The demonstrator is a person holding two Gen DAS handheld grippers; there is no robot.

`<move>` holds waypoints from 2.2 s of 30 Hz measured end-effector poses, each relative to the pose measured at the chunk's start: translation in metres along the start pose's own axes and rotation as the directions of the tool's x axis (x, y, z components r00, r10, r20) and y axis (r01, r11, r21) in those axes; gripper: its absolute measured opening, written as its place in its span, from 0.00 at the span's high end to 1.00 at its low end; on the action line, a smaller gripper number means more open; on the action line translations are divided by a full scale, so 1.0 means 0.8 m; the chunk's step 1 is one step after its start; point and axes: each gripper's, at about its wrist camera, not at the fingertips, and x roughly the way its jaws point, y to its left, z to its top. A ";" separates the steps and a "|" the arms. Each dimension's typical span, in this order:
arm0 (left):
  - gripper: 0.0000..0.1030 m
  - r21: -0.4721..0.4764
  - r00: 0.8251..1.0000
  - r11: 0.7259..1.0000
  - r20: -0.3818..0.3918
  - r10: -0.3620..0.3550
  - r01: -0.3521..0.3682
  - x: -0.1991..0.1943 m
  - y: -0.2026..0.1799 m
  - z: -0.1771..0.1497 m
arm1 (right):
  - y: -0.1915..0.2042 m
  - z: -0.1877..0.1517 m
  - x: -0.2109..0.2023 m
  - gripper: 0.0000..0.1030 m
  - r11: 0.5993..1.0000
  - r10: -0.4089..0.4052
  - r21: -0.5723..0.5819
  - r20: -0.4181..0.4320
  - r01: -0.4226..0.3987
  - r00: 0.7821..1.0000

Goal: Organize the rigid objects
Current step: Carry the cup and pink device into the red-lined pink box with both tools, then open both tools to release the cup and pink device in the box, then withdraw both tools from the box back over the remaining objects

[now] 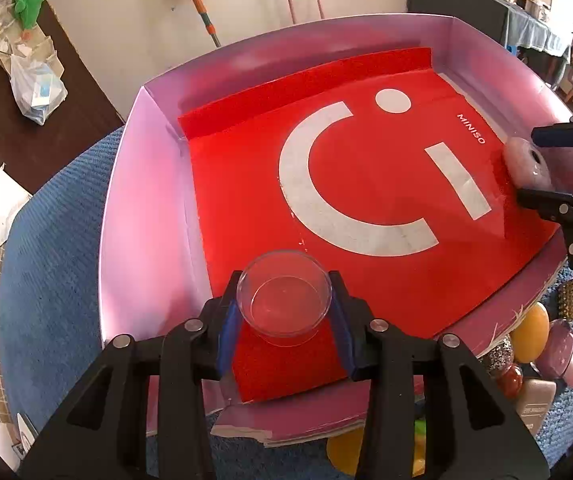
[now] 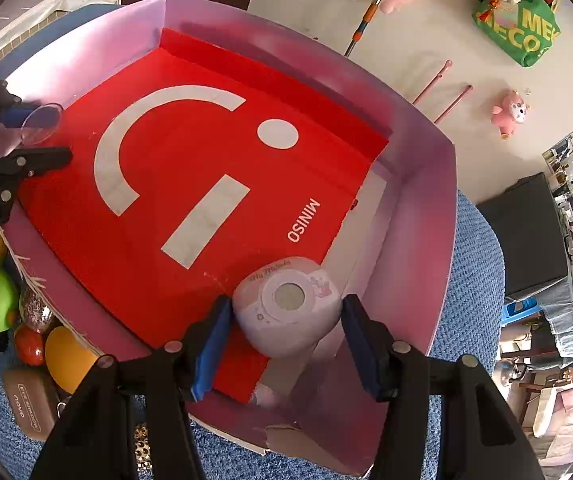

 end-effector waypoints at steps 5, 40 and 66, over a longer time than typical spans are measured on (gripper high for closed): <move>0.63 -0.001 1.000 1.000 0.005 -0.001 0.001 0.000 0.001 -0.002 | 0.000 -0.001 0.000 0.42 1.000 -0.002 -0.001 -0.002 0.002 1.000; 0.20 -0.069 0.893 0.979 0.427 -0.144 0.191 -0.180 -0.004 -0.065 | -0.003 -0.056 -0.174 0.00 0.976 0.013 0.197 0.379 -0.094 0.925; 0.06 -0.161 0.856 0.964 0.507 -0.103 0.211 -0.156 -0.048 -0.215 | 0.078 -0.221 -0.164 0.00 0.862 -0.007 0.435 0.524 -0.261 0.852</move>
